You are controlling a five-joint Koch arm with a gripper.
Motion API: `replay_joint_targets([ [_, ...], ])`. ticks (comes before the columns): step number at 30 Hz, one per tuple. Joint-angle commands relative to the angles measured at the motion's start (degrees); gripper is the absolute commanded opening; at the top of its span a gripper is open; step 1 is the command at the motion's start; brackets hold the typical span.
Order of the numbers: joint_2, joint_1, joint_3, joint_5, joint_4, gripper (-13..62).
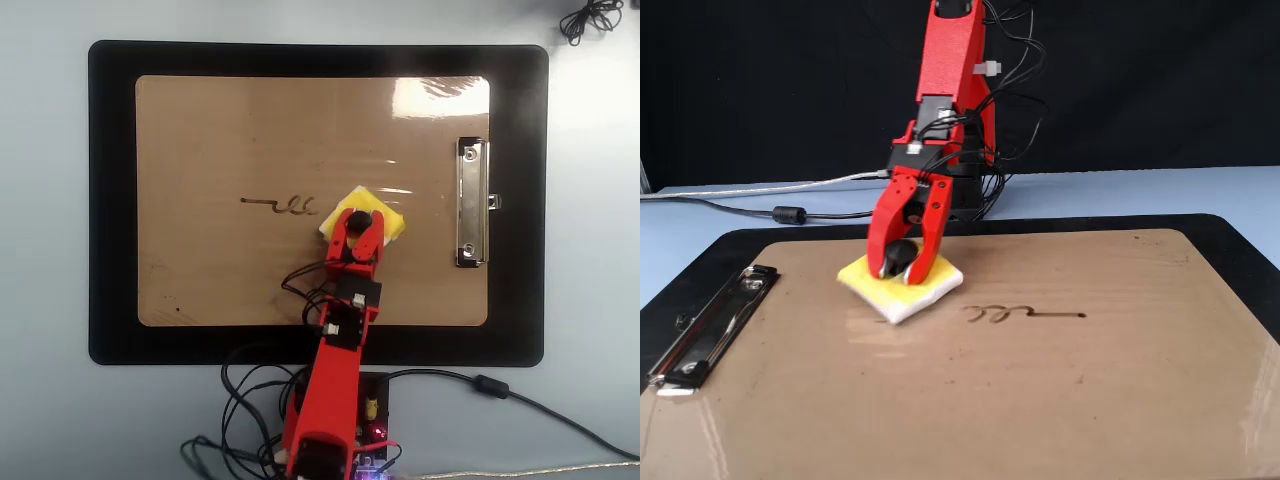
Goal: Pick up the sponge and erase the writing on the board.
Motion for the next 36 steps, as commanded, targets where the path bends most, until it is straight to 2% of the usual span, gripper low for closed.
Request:
replay_joint_targets([
  [1,-6.2,0.4,-5.4,0.6,-0.5,-7.9],
  [3,-11.8,0.5,-12.1,0.6,-0.6,-7.8],
  [5,-12.4,0.5,-14.2,0.6,-0.5,-7.9],
  [10,2.8,2.4,2.3,0.5,-0.4,-7.9],
  [12,5.6,2.8,6.3,0.5,-0.4,-7.9],
  [14,2.6,3.2,3.7,0.4,-0.8,-7.8],
  [19,-13.3,5.0,-13.2,0.5,-0.6,-7.9],
  [22,-12.7,6.2,-11.2,0.5,-0.7,-7.9],
  [25,-4.4,6.9,-3.0,0.4,-2.5,-7.9],
  [27,-3.1,7.7,-0.9,0.4,-2.5,-7.9],
  [32,-14.6,9.1,-12.5,0.5,-2.9,-7.8],
  [36,-12.9,8.7,-10.4,0.5,-2.8,-7.8],
])
